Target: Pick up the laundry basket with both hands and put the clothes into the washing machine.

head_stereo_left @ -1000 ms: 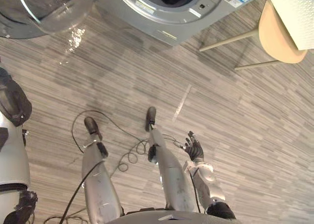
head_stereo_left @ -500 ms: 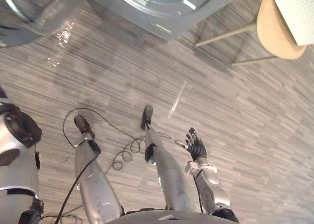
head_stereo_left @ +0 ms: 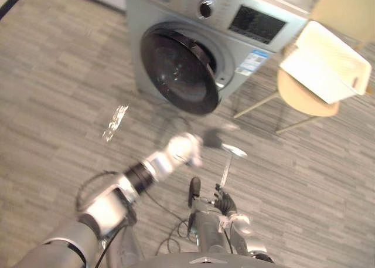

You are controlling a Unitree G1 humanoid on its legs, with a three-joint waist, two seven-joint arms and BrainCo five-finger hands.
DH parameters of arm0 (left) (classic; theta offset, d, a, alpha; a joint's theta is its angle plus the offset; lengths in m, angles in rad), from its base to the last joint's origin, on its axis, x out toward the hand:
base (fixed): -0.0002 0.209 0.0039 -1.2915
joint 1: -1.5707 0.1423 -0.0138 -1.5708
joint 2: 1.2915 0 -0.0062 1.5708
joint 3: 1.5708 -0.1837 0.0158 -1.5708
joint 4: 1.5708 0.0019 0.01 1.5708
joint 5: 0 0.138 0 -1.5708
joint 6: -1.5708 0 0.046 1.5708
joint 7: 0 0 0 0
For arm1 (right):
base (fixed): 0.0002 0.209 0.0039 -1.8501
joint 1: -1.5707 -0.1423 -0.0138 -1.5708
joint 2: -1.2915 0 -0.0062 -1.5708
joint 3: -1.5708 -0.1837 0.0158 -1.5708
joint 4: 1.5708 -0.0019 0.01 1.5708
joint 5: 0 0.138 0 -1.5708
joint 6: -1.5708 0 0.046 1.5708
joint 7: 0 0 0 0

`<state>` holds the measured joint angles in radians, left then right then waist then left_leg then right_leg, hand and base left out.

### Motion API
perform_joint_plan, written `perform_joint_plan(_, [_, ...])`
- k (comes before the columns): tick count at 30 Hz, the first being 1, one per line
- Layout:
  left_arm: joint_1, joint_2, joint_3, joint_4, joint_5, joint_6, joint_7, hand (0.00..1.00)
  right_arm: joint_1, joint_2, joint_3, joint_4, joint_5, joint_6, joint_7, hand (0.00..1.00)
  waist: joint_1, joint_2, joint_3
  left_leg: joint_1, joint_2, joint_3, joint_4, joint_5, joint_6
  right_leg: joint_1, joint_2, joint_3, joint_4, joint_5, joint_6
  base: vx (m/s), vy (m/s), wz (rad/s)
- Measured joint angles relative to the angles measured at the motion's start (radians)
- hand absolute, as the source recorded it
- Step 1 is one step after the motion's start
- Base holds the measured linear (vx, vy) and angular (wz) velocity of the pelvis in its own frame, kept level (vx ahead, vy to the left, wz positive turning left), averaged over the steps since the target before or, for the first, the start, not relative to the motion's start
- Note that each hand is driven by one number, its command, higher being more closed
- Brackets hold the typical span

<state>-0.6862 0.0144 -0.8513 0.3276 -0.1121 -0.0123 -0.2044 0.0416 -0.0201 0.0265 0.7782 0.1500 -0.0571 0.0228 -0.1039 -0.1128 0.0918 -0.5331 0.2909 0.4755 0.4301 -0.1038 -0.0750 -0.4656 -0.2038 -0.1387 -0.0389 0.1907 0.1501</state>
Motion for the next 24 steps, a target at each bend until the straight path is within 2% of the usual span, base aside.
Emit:
perform_joint_plan(2, [0.017, -0.044, -0.007, 0.001, -0.104, -0.024, 0.022, 0.0, 0.002, -0.025, -0.029, 0.048, -0.001, -0.005, -0.001, 0.0, -0.01, 0.045, -0.016, 0.025, 0.003, 0.008, -0.001, -0.007, -0.017, 0.015, 0.004, 0.016, -0.011, 0.03, -0.01, 0.03, -0.055, -0.2])
perform_joint_plan(5, [0.026, -0.043, -0.011, 0.007, -0.186, -0.024, 0.034, 0.0, 0.001, -0.053, -0.051, 0.109, -0.001, -0.009, -0.001, 0.0, -0.006, 0.093, -0.031, 0.05, 0.002, 0.013, -0.019, 0.001, -0.016, 0.032, 0.017, 0.018, -0.025, 0.04, -0.005, 0.05, -0.115, -0.09])
perform_joint_plan(11, [0.094, -0.04, -0.028, -0.017, -0.28, -0.03, 0.031, 0.0, 0.002, -0.07, -0.086, 0.153, -0.002, -0.009, -0.008, 0.0, -0.013, 0.101, -0.03, 0.119, -0.018, 0.012, -0.064, 0.0, -0.018, 0.086, 0.014, 0.021, -0.041, 0.031, -0.01, 0.01, -0.074, -0.02])
perform_joint_plan(14, [0.179, 0.034, -0.022, -0.077, -0.299, -0.03, -0.004, 0.0, 0.002, -0.07, -0.087, 0.155, -0.002, -0.015, -0.007, 0.0, -0.012, 0.103, -0.028, 0.122, -0.019, 0.016, -0.064, -0.004, -0.025, 0.085, 0.013, 0.027, -0.041, 0.021, -0.018, -0.06, -0.065, -0.04])
perform_joint_plan(17, [0.275, 0.137, 0.032, -0.079, -0.291, -0.03, -0.033, 0.0, -0.003, -0.074, -0.088, 0.155, -0.001, -0.023, -0.007, 0.0, -0.012, 0.114, -0.021, 0.121, -0.019, 0.02, -0.062, -0.005, -0.026, 0.08, 0.014, 0.032, -0.041, 0.02, -0.017, -0.06, -0.07, -0.04])
perform_joint_plan(20, [0.324, 0.218, 0.124, 0.03, -0.133, -0.033, -0.076, 0.0, -0.014, -0.079, -0.086, 0.15, 0.0, -0.026, 0.005, 0.0, -0.011, 0.122, -0.011, 0.103, -0.008, 0.032, -0.044, -0.012, -0.029, 0.057, 0.02, 0.048, -0.041, 0.026, -0.015, -0.07, -0.075, -0.15])
perform_joint_plan(21, [0.324, 0.243, 0.156, 0.103, -0.044, -0.036, -0.09, 0.0, -0.021, -0.082, -0.077, 0.141, 0.0, -0.024, 0.017, 0.0, -0.012, 0.123, 0.001, 0.094, 0.002, 0.039, -0.029, -0.017, -0.031, 0.047, 0.025, 0.057, -0.041, 0.034, -0.011, -0.08, -0.079, -0.33])
perform_joint_plan(23, [0.311, 0.287, 0.254, 0.339, 0.208, -0.043, -0.087, 0.0, -0.044, -0.09, -0.037, 0.098, 0.0, -0.024, 0.032, 0.0, -0.023, 0.119, 0.065, 0.084, 0.029, 0.057, 0.011, -0.037, -0.032, 0.031, 0.042, 0.085, -0.041, 0.046, -0.017, -0.1, -0.088, -0.4])
perform_joint_plan(24, [0.307, 0.292, 0.28, 0.401, 0.267, -0.042, -0.078, 0.0, -0.047, -0.092, -0.028, 0.086, 0.0, -0.024, 0.033, 0.0, -0.026, 0.116, 0.073, 0.071, 0.037, 0.063, 0.021, -0.042, -0.032, 0.016, 0.046, 0.093, -0.041, 0.051, -0.019, -0.14, -0.119, -0.43])
